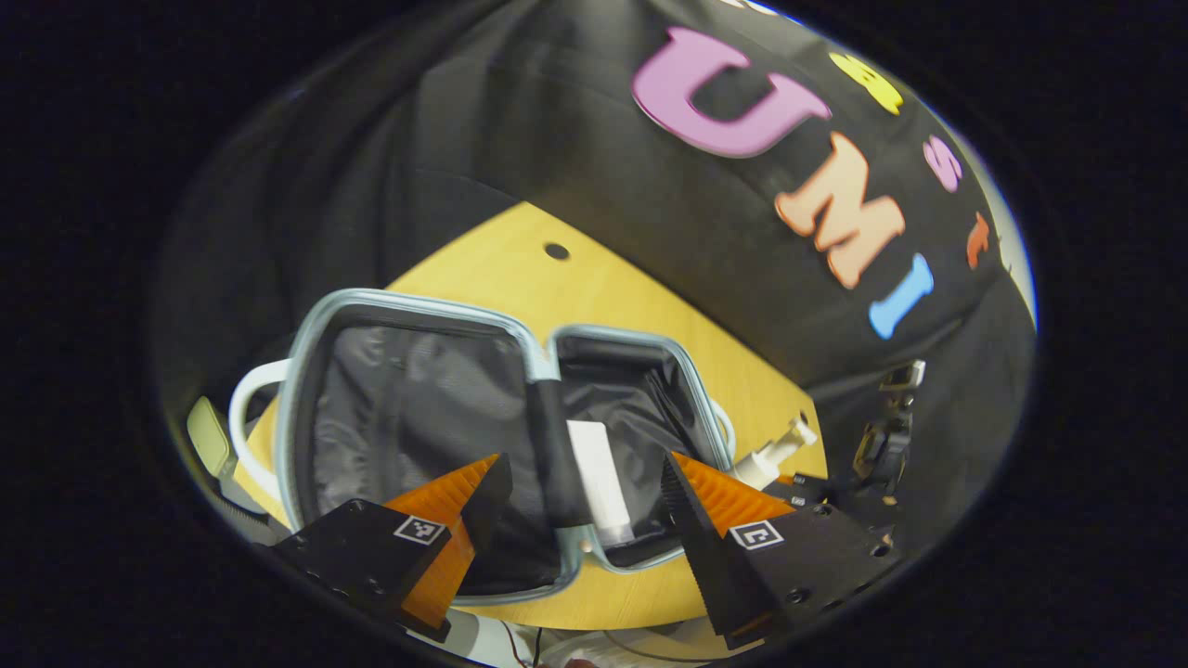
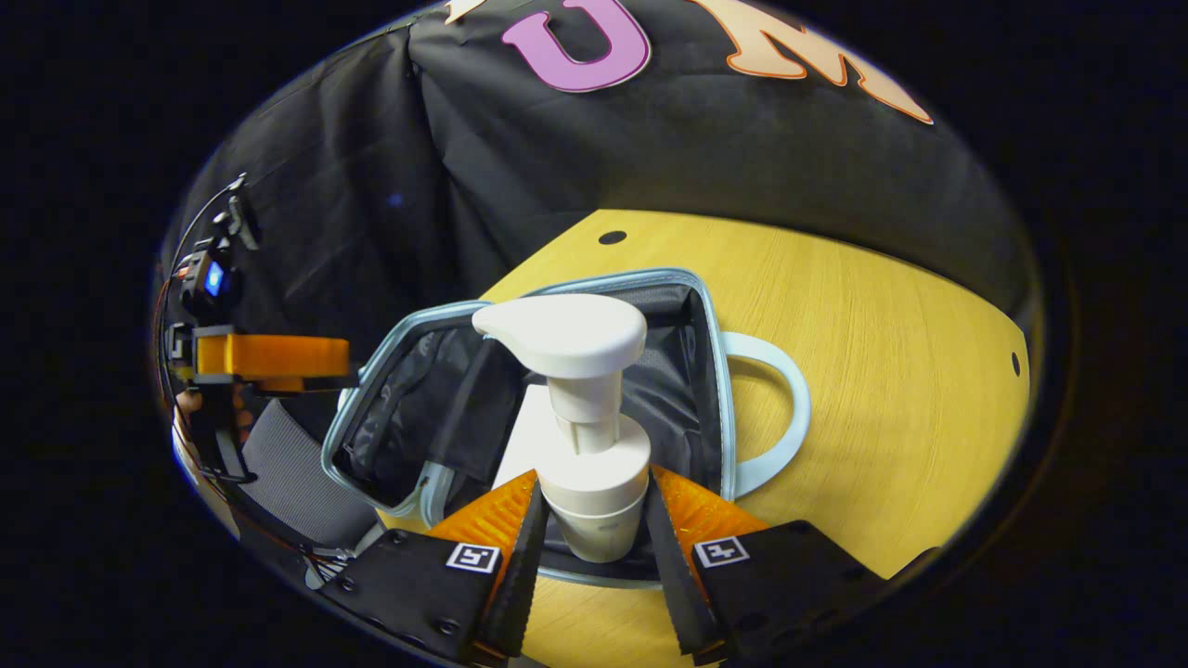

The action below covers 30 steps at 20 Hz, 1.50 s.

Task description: First open the suitcase, pack the skin care products into it, and then close the suitcase.

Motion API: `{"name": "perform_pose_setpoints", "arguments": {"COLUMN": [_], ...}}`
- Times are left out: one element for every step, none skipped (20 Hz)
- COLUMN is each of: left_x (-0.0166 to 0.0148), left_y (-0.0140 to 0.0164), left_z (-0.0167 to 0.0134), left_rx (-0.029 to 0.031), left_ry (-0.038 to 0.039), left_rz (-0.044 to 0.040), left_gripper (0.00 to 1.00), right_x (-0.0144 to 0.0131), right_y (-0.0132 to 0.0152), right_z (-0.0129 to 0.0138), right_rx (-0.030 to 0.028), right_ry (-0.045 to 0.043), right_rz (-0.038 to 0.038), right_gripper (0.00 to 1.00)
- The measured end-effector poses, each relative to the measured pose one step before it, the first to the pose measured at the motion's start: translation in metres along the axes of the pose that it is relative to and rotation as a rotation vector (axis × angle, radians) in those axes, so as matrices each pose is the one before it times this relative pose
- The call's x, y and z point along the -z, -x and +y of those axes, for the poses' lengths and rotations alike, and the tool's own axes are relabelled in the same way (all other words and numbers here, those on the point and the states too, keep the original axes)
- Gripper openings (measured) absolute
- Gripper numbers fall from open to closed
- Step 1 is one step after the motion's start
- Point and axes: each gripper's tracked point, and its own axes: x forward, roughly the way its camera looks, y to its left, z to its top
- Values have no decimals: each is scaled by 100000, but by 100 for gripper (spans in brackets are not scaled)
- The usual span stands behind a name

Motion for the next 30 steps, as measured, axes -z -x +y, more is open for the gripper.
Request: {"name": "perform_pose_setpoints", "arguments": {"left_x": [-530, -541, -583, -426, -687, -780, -754, -735, -397, -226, -118, -36, 213, 217, 316, 568, 607, 176, 269, -158, -178, 70, 166, 138, 48, 156, -106, -402, 592, -104], "left_y": [845, 993, 756, 569, 847, 733, 216, 260, -266, -293, -812, -745, -750, -819, -858, -748, -876, -584, -637, -480, -4, -533, -147, -227, -249, -299, -76, -462, -98, 834], "left_z": [1314, 1757, 1833, 1563, 1667, 1709, 1780, 1591, 1522, 1509, 1626, 1641, 1223, 1023, 827, 818, 628, 318, 99, -273, -479, -325, -377, -344, -224, -48, -67, 73, -218, -528], "left_rx": [-1307, -2734, -3259, -3266, -2716, -2258, -1798, -1866, -1924, -1836, -2414, -2520, -1594, -443, -435, -629, -1065, 317, -404, 1669, 1770, 1343, 1350, 1632, 1298, 971, -293, 268, 235, 595], "left_ry": [4092, 4239, 3719, 3578, 3287, 3016, 2612, 1734, 1280, 1022, 633, 1037, 1828, 2403, 2674, 1998, 1684, 724, 747, 715, 883, 962, 1046, 1366, 1467, 1348, 599, -338, -782, -594], "left_rz": [-4525, -3513, -3110, -3421, -3200, -3219, -3209, -2960, -1952, -1501, -1233, -535, 310, 732, 875, 2167, 2030, 850, 609, 262, -342, 488, 667, 1022, 656, 218, 216, -111, 155, 259], "left_gripper": [95, 94, 94, 95, 95, 95, 95, 95, 95, 94, 95, 95, 95, 95, 95, 95, 95, 95, 95, 95, 94, 82, 84, 73, 74, 49, 25, 11, 10, 6], "right_x": [380, 289, 180, 74, -263, -316, 36, -98, -247, -689, -676, -964, -762, -828, -842, -973, -1054, -858, -633, -658, -511, -437, -377, -440, -346, -188, -217, -199, -82, -130], "right_y": [-617, -440, -404, -253, -133, -85, -451, -105, 314, 551, 502, 967, 1164, 1199, 1615, 1586, 1775, 1559, 1551, 1512, 1296, 1178, 925, 892, 787, 586, 571, 487, 402, 342], "right_z": [-243, 14, 56, 291, -17, -78, 116, -65, -139, 158, 352, 323, 217, 83, -137, -234, -240, -270, -440, -587, -810, -921, -884, -730, -640, -475, -444, -396, -339, -247], "right_rx": [988, 399, 74, -1068, 136, 41, -326, 113, 339, -1080, -1317, -1511, -1220, -523, 423, 703, 852, 1020, 1511, 2013, 2576, 2937, 2887, 2171, 2124, 1559, 1252, 1171, 999, 707], "right_ry": [662, 165, -303, -1467, -1043, -269, 37, 505, 343, 18, -776, -1084, -818, -80, 1056, 1733, 1397, 752, 87, -211, -162, 330, 650, 455, 151, -195, -28, 140, 228, 232], "right_rz": [519, 658, 375, -104, -626, -1440, -402, -947, -2102, -3496, -4258, -4656, -4589, -4126, -3526, -3737, -3580, -3101, -2485, -1719, -1115, -993, -1006, -985, -851, -306, -603, -677, -485, -657], "right_gripper": [59, 62, 60, 63, 63, 64, 67, 70, 77, 97, 96, 97, 97, 98, 98, 98, 98, 97, 97, 98, 98, 98, 98, 97, 97, 97, 97, 97, 97, 97]}}
